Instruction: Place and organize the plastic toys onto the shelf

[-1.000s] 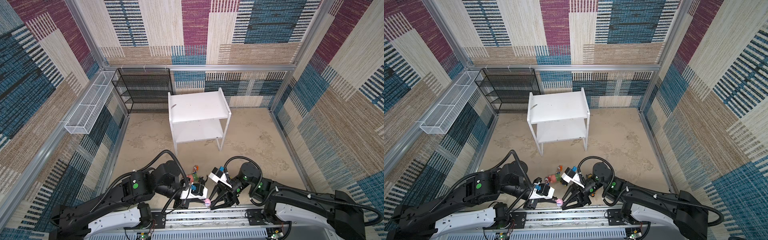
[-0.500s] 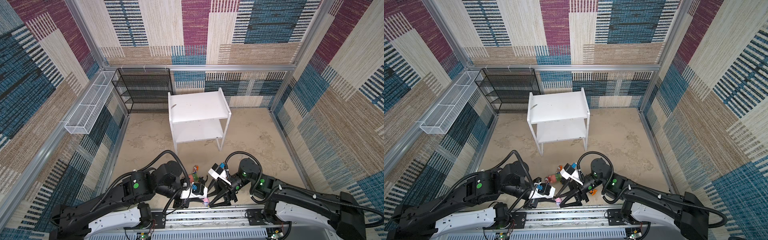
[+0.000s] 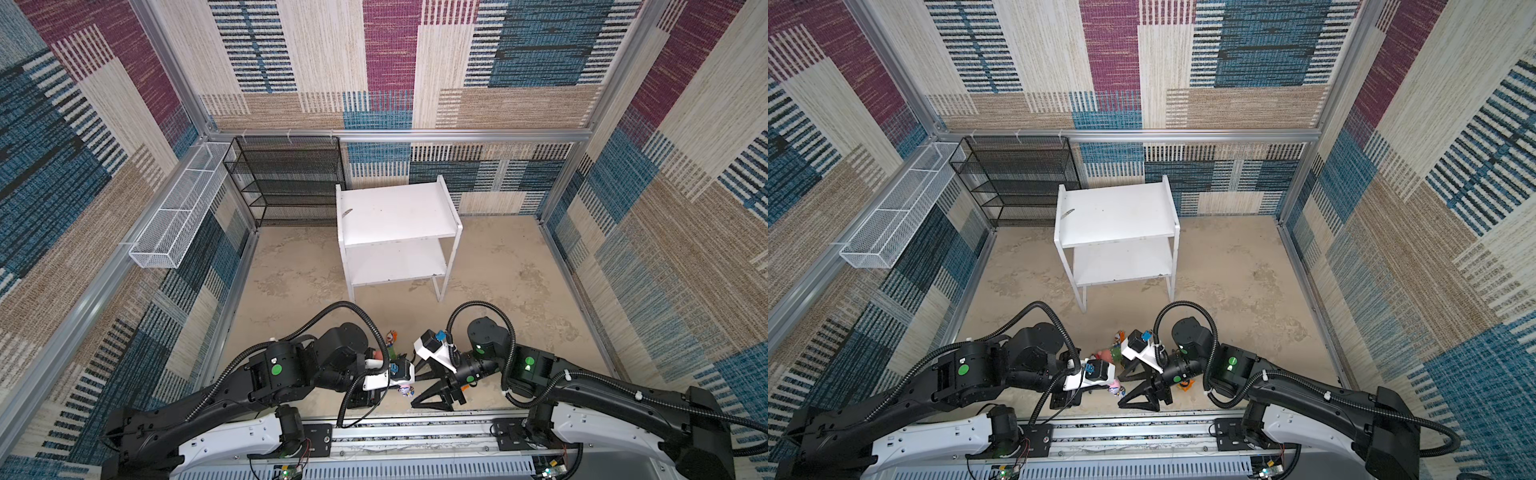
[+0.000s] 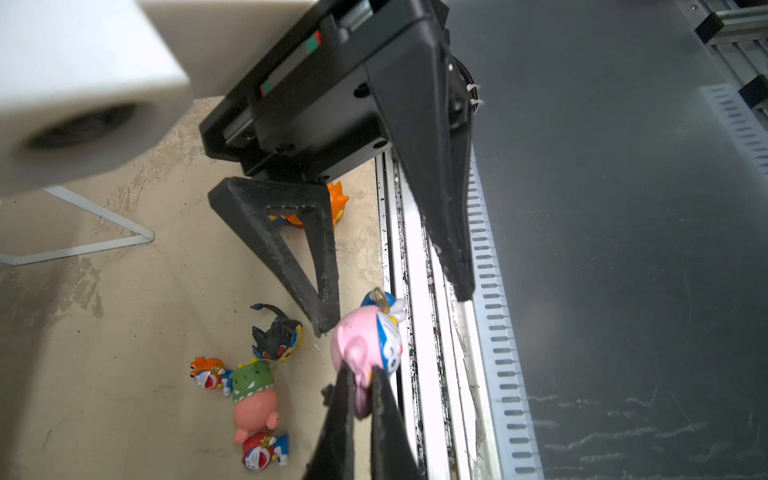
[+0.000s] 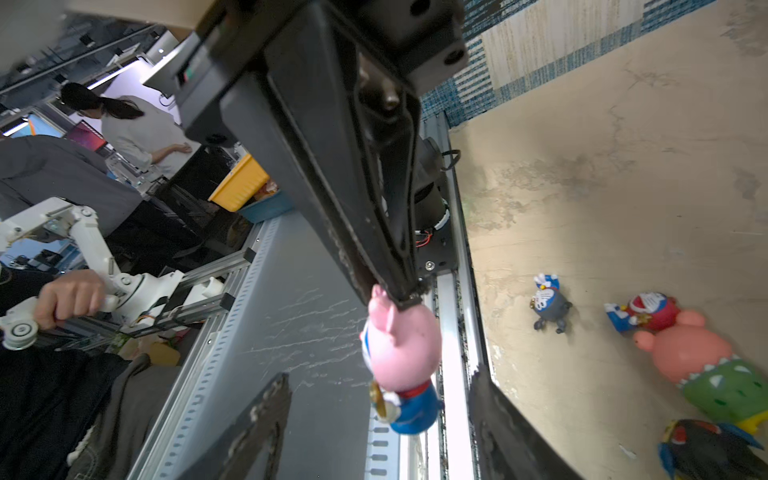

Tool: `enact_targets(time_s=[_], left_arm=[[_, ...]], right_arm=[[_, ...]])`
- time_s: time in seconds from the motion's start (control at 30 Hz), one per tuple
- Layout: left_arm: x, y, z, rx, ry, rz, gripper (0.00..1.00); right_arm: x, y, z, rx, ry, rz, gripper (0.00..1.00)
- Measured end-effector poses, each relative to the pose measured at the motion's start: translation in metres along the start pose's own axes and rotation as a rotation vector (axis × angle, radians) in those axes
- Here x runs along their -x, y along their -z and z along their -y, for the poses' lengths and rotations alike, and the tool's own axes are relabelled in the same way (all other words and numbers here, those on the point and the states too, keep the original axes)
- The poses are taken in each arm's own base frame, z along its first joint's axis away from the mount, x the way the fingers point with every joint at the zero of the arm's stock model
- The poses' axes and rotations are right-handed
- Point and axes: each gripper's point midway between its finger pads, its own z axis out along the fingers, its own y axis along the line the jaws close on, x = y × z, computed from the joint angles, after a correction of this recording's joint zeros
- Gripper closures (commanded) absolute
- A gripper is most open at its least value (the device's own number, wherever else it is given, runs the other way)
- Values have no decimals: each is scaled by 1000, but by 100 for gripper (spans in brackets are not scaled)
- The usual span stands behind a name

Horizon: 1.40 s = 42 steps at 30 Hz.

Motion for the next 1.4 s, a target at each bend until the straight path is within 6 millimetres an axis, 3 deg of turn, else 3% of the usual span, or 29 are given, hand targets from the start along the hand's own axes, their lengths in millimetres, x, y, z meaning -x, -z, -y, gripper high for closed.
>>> enact_targets(time_s=[0.6,0.83,1.1,1.13,1.23,1.27,1.37,1.4], left_arm=[[-3,-2,-5,21,-15,-20,100],[-4,-3,-4,17,-17,-19,100],[-4,-4,-4,15,-16,-23,100],[-4,-4,-4,16,-16,-24,97],[-5,-2,-8,40,-16,-28,56],[-6,-1,-11,58,-16,-30,48],[-7,11,-24,149,-2,-21,30],[-8,16,-27,181,11,-13,28]], right_arm=[[7,-20,6,-38,110,-51,56],[7,-22,8,-45,112,-62,68],[5,-22,9,-48,120,-75,76],[5,-22,9,-50,119,-77,76],[6,-22,12,-66,131,-71,77],[6,-22,13,-69,135,-68,77],[3,-22,21,-92,141,-54,77],[3,-22,25,-103,143,-45,77]])
